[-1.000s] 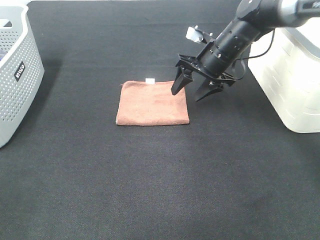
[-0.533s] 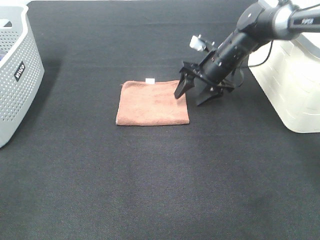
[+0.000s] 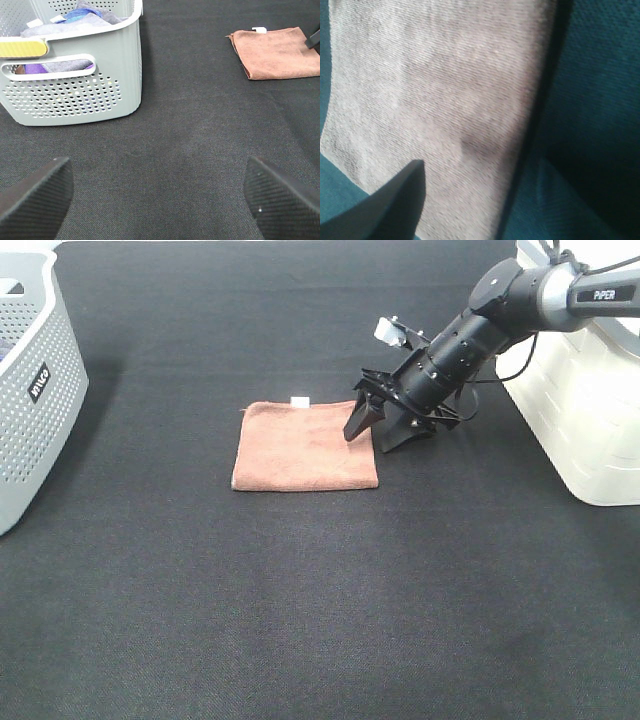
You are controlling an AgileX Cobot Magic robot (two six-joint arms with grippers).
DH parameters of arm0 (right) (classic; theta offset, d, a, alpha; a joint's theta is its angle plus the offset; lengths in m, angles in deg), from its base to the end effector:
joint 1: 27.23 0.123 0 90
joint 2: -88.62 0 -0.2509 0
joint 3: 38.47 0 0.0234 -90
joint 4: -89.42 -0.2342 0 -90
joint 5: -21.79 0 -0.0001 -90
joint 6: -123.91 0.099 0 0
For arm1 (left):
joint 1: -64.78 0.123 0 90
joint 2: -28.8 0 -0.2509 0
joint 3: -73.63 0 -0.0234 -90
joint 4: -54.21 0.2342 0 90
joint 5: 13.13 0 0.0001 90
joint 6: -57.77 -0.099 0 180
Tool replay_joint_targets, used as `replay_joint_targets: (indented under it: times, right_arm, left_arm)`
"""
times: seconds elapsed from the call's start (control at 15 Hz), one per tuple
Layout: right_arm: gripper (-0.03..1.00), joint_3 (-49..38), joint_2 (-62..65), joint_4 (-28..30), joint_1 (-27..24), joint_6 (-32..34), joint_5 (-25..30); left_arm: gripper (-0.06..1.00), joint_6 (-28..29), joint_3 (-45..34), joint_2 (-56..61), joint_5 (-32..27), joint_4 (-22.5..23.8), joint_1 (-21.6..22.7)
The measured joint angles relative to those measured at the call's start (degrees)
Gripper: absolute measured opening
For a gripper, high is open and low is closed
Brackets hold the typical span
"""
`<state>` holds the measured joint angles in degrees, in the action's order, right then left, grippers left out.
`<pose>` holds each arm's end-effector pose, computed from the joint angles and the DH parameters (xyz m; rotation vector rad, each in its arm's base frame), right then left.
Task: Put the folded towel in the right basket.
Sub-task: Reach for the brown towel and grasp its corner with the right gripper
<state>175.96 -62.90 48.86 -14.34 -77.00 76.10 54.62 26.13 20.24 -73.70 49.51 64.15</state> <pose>0.4399 0.1543 0.0761 -0.2947 2.8158 0.8626 0.0213 -0.0073 0.2663 0.0709 2.0323 -0.0704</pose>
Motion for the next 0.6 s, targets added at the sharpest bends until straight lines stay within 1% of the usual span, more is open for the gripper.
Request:
replay_joint_targets:
  times: [0.33, 0.4, 0.47, 0.6]
  right_arm:
    - [0.58, 0.0, -0.2, -0.1, 1.8, -0.7, -1.5]
    - [0.56, 0.0, -0.2, -0.1, 1.8, -0.7, -1.7]
    - [0.50, 0.0, -0.4, -0.1, 1.8, -0.7, -2.1]
    - [0.32, 0.0, -0.6, -0.1, 1.8, -0.7, -2.5]
  left_arm:
    - [0.88, 0.0, 0.0, 0.0, 0.0, 0.0, 0.0]
    - [0.88, 0.0, 0.0, 0.0, 0.0, 0.0, 0.0]
    - [0.88, 0.0, 0.0, 0.0, 0.0, 0.0, 0.0]
    - [0.88, 0.0, 0.0, 0.0, 0.0, 0.0, 0.0]
